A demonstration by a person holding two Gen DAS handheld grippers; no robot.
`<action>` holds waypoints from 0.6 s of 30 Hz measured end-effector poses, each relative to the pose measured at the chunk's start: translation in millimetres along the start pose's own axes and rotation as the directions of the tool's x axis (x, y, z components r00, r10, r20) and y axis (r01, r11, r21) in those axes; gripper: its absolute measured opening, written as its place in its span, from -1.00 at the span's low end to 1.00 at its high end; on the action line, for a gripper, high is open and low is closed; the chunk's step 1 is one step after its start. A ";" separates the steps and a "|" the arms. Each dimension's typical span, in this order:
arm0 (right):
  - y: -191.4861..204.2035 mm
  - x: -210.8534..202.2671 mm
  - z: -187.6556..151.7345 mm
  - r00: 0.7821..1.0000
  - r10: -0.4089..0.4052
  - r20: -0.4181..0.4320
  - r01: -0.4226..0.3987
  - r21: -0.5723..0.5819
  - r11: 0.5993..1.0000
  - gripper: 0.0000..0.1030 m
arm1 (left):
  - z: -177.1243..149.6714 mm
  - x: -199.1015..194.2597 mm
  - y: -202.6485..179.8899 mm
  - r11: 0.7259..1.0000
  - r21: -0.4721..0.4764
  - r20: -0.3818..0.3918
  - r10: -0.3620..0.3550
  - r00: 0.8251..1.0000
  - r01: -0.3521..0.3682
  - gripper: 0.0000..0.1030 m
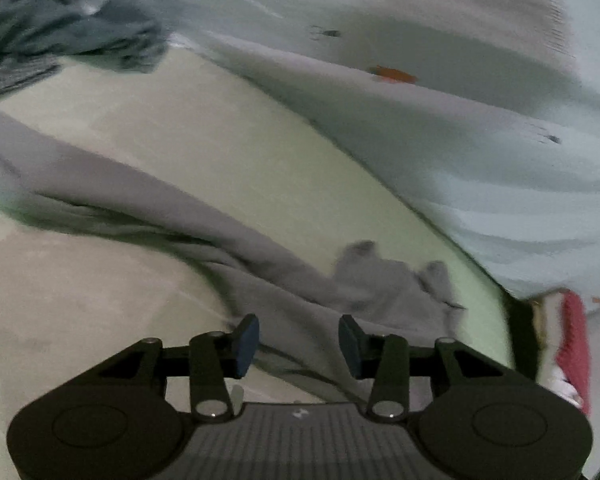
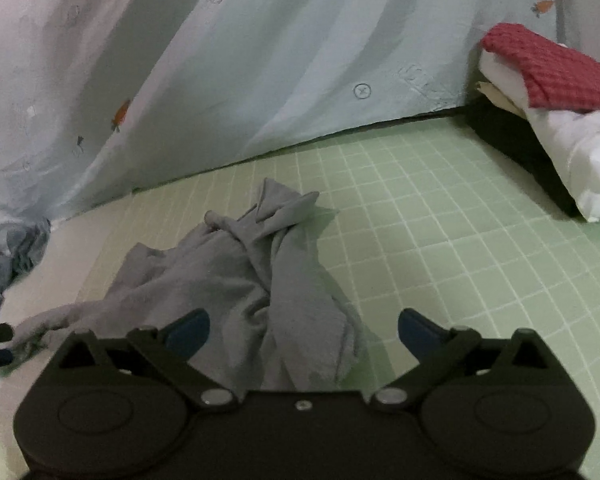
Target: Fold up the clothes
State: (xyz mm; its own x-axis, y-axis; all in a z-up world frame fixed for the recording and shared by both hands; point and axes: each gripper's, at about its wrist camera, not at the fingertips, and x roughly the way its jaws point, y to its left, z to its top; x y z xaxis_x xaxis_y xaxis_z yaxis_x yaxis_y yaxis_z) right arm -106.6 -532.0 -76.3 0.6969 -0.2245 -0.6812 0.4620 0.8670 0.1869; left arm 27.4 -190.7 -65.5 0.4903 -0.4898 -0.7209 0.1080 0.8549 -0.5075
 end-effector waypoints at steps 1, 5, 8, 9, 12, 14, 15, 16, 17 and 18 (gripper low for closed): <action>2.4 4.6 1.9 1.000 -0.009 -0.003 0.009 -0.003 1.000 0.98 | 3.5 2.0 5.6 1.000 -0.005 0.001 0.019 1.000 -0.019 -0.14; 8.4 24.9 9.8 0.999 -0.036 -0.024 0.036 0.001 0.999 0.96 | 22.7 9.2 27.8 0.995 -0.018 0.005 0.100 0.995 -0.100 -0.14; 6.3 43.5 16.1 0.998 -0.030 -0.053 0.031 0.013 0.999 0.90 | 36.7 18.0 39.7 0.990 -0.015 0.006 0.139 0.990 -0.139 -0.14; 5.2 49.5 18.0 0.998 -0.027 -0.061 0.028 0.013 1.000 0.85 | 40.9 21.8 42.6 0.989 -0.012 0.007 0.149 0.989 -0.149 -0.14; 5.8 70.8 21.6 0.996 -0.015 -0.092 0.014 -0.013 1.000 0.75 | 53.4 37.5 50.2 0.984 -0.005 0.004 0.180 0.984 -0.180 -0.14; 7.3 86.4 24.0 0.992 -0.014 -0.121 0.010 -0.031 0.999 0.72 | 61.8 50.4 53.2 0.980 -0.005 -0.006 0.197 0.980 -0.197 -0.14; 8.0 93.9 25.6 0.990 -0.012 -0.138 0.007 -0.036 0.999 0.69 | 65.3 56.9 54.1 0.979 -0.006 -0.014 0.205 0.979 -0.205 -0.14; 8.5 100.6 27.4 0.988 -0.006 -0.155 0.000 -0.040 0.999 0.69 | 67.9 62.6 55.2 0.977 -0.007 -0.021 0.211 0.977 -0.211 -0.14; 9.4 105.9 29.1 0.986 -0.004 -0.169 -0.004 -0.048 0.999 0.68 | 69.6 67.7 56.1 0.976 -0.006 -0.029 0.217 0.976 -0.217 -0.14; 10.5 110.7 30.3 0.983 -0.004 -0.182 -0.007 -0.059 0.998 0.68 | 70.7 71.8 56.5 0.975 -0.005 -0.037 0.223 0.974 -0.223 -0.14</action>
State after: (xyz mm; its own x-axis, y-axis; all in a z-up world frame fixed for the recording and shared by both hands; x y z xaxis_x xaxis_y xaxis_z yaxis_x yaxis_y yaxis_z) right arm -7.9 -561.2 -128.3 0.5839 -0.1433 -0.7991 0.4237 0.8934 0.1494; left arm 129.8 -165.4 -112.6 0.4700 -0.2929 -0.8327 -0.0088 0.9417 -0.3362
